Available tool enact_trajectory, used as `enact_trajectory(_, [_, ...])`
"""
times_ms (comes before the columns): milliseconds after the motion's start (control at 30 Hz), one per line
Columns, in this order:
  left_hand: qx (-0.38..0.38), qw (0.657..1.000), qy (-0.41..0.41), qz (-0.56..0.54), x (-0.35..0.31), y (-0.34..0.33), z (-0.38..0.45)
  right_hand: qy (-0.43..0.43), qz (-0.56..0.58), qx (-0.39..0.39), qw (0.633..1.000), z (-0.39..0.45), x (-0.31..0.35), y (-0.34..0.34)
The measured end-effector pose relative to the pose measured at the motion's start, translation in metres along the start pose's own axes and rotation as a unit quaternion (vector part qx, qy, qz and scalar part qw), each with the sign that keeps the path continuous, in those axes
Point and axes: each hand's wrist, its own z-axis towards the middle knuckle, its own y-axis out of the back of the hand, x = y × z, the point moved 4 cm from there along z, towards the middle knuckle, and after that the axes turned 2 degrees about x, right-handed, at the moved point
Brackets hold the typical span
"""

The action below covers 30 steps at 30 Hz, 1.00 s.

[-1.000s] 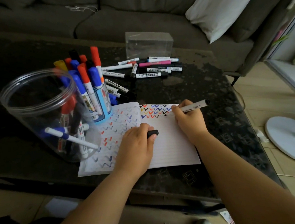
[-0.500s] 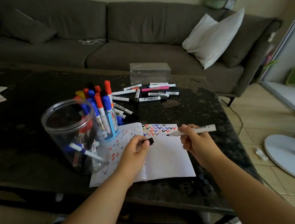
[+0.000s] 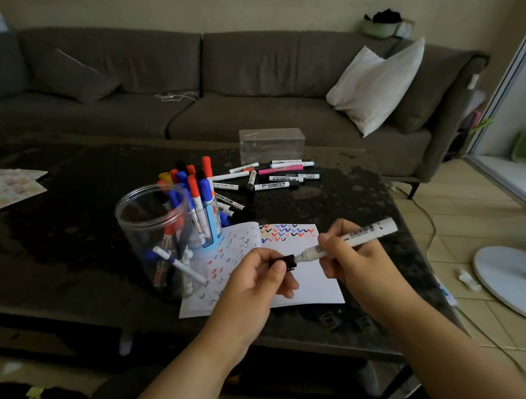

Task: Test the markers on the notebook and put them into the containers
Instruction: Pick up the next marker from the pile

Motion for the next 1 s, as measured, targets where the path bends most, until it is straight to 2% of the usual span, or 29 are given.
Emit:
enact_trajectory(200, [0.074,0.986,-0.03,0.143,-0.015,-0.004,-0.015,0.021,-0.005,0.021,1.0,-0.018,0.016,-0.006])
enact_trajectory(300, [0.089,0.976,-0.036,0.194,-0.018,-0.004,-0.019,0.028,-0.021,-0.017,0.999,-0.024,0.019,-0.005])
enact_trajectory(367, [0.086,0.977,-0.05,0.188,-0.023,-0.009,-0.023,0.038,0.015,-0.048,0.998,-0.028,0.018,-0.009])
enact_trajectory(433, [0.078,0.981,-0.068,0.166,-0.027,-0.013,-0.027,0.055,0.069,-0.067,0.994,-0.031,0.017,-0.014])
enact_trajectory(533, [0.069,0.98,-0.075,0.169,-0.029,-0.012,-0.03,0.058,0.076,-0.062,0.993,-0.034,0.019,-0.019])
enact_trajectory(667, [0.064,0.958,-0.074,0.269,-0.026,-0.003,-0.028,-0.001,0.025,-0.027,0.999,-0.034,0.011,-0.019])
enact_trajectory(867, [-0.004,0.956,-0.068,0.285,-0.016,0.045,-0.032,-0.024,0.005,-0.018,1.0,-0.033,0.006,-0.028])
enact_trajectory(1000, [-0.052,0.939,-0.087,0.329,-0.017,0.079,-0.053,-0.033,-0.088,0.058,0.994,-0.029,0.012,-0.061])
